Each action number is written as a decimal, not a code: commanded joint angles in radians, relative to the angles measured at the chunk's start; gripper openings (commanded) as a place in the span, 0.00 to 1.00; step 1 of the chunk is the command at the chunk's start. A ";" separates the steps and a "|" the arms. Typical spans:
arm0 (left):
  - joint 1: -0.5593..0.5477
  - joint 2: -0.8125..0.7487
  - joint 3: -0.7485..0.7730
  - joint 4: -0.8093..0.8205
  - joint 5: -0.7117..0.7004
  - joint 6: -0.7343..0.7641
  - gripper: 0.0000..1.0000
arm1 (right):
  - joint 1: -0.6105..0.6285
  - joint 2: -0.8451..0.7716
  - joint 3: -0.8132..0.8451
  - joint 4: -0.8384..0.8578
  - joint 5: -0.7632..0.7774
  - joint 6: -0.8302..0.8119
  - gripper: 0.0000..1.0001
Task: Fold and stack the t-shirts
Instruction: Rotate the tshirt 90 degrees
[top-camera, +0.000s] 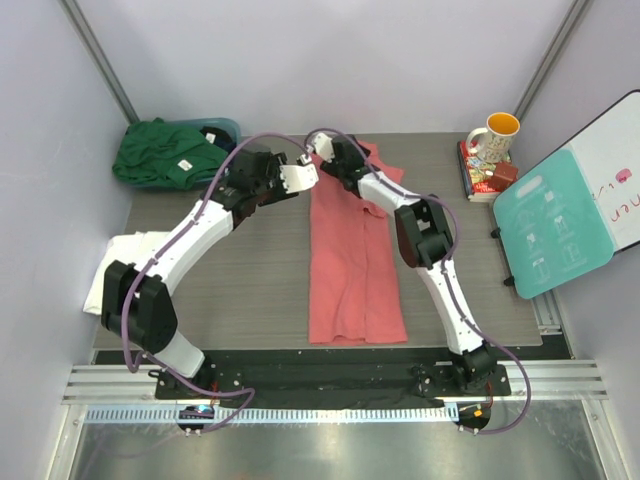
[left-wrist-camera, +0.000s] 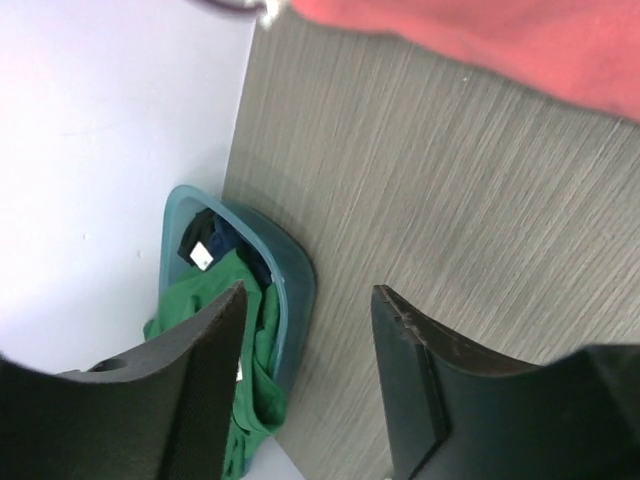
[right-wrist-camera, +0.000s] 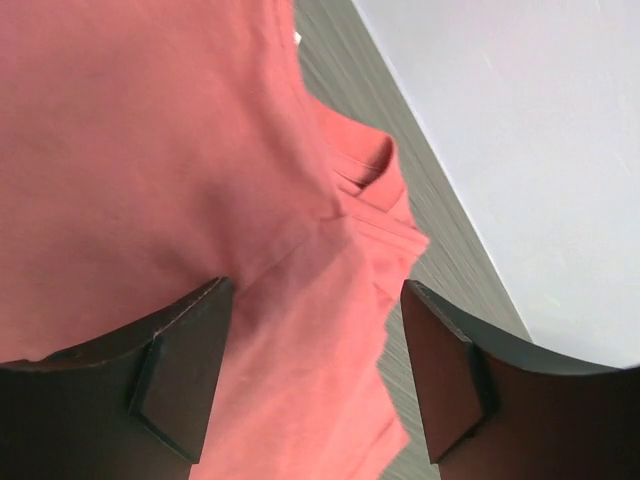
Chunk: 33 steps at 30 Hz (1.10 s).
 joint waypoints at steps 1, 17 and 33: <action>-0.019 -0.046 0.029 0.055 -0.002 -0.011 0.58 | -0.078 -0.168 -0.060 0.035 0.064 -0.040 0.76; -0.117 -0.156 -0.162 -0.002 0.134 0.238 0.73 | -0.150 -0.873 -0.819 -0.109 -0.401 -0.282 0.88; -0.220 -0.314 -0.601 -0.051 0.516 0.692 0.79 | -0.130 -1.728 -1.653 -0.536 -0.755 -0.914 0.89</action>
